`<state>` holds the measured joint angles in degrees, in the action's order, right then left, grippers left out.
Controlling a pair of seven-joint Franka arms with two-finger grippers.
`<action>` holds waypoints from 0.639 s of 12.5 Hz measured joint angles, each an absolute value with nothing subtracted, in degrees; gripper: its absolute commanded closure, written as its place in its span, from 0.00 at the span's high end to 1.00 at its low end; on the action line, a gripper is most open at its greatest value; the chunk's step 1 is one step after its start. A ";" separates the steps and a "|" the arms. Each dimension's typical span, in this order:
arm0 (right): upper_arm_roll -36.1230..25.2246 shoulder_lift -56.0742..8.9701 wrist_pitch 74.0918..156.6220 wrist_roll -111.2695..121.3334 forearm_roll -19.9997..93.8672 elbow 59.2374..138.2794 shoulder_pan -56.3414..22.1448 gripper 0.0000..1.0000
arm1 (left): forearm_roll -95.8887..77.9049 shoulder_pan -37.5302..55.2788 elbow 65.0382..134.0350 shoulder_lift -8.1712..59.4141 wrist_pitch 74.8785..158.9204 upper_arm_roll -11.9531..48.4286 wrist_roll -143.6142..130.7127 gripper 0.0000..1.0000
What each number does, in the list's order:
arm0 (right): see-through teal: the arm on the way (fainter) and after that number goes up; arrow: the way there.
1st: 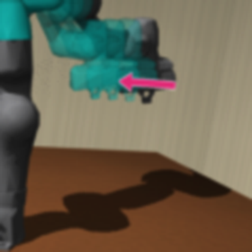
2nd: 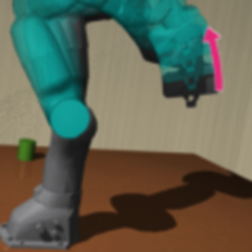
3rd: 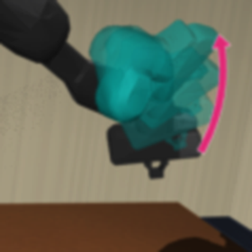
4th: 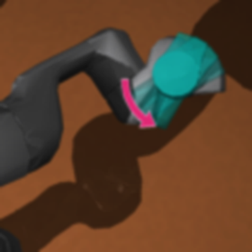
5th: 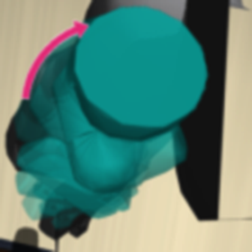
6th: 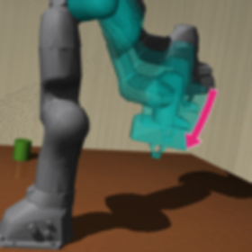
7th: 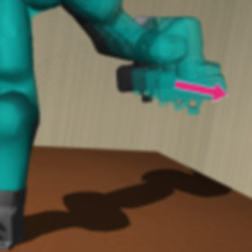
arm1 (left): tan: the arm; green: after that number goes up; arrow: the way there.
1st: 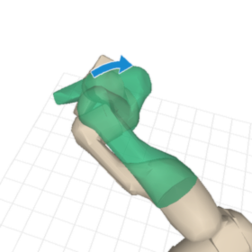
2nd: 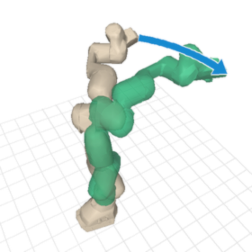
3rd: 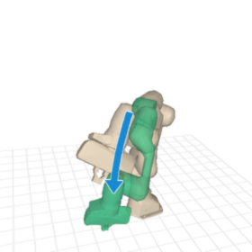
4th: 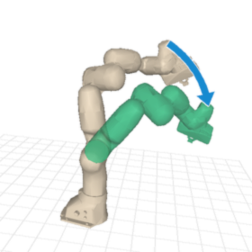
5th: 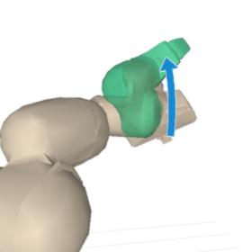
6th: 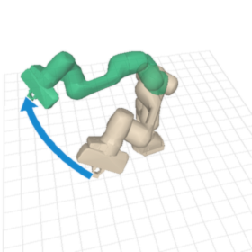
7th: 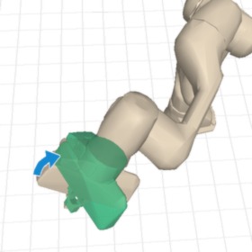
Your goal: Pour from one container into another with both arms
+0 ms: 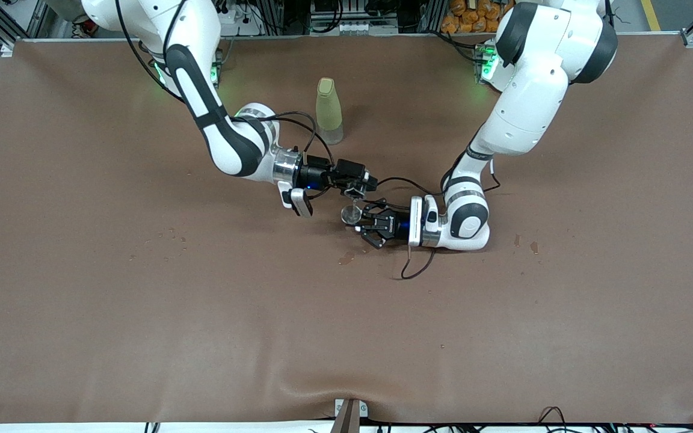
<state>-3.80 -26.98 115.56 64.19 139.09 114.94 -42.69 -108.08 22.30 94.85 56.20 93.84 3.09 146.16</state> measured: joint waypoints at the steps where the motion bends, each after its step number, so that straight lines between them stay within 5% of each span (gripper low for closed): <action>1: -3.82 -26.98 115.56 63.24 139.09 114.93 -42.69 0.00 | -107.05 21.90 95.02 56.11 93.73 3.08 145.97 0.00; 8: -3.88 -26.98 115.58 57.46 139.09 114.93 -42.69 0.00 | -104.60 20.33 96.19 55.21 92.14 3.30 144.70 0.00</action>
<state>-3.88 -26.98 115.58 57.46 139.09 114.93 -42.69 -104.60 20.33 96.19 55.21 92.14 3.30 144.70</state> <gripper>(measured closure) 0.828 0.780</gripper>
